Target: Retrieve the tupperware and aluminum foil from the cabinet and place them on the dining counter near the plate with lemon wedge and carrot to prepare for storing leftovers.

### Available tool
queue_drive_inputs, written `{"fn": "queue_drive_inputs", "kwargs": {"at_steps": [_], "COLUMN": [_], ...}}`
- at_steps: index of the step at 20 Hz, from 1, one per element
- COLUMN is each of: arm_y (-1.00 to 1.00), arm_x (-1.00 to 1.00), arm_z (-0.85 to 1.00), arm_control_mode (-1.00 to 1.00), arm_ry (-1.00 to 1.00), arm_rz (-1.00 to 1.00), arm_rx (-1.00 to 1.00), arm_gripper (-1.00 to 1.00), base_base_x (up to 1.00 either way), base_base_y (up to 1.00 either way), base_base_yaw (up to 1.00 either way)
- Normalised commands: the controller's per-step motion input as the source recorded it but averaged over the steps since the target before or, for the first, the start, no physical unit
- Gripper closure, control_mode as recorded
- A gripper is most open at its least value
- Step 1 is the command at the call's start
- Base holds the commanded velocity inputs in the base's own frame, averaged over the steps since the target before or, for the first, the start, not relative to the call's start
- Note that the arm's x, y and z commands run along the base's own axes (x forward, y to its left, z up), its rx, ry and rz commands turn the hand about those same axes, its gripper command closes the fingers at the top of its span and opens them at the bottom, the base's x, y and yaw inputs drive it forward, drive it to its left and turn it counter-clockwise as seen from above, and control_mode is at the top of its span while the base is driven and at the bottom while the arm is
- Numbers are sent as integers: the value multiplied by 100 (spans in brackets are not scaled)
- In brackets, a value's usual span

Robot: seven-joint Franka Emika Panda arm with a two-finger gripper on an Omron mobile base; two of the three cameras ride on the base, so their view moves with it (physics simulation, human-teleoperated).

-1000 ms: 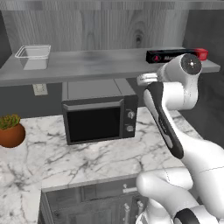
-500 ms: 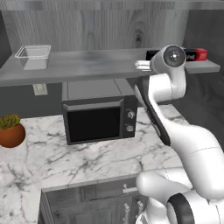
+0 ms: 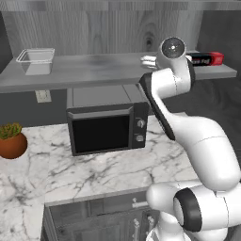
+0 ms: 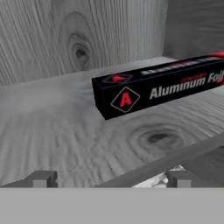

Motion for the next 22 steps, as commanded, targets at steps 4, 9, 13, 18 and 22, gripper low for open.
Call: {"fn": "queue_drive_inputs", "kwargs": {"at_steps": [4, 9, 13, 18, 22], "arm_y": [-13, -4, 0, 0, 0], "arm_x": [38, 41, 37, 36, 33], "arm_z": [0, 0, 0, 0, 0], "arm_control_mode": [-100, -100, -100, -100, -100], "arm_ry": [4, 5, 5, 5, 4], "arm_rz": [-16, -17, -15, -12, -11], "arm_rx": [5, 2, 0, 0, 0], "arm_gripper": [-100, -100, -100, -100, -100], "base_base_x": [0, 0, 0, 0, 0], "base_base_y": [0, 0, 0, 0, 0], "base_base_yaw": [0, 0, 0, 0, 0]}}
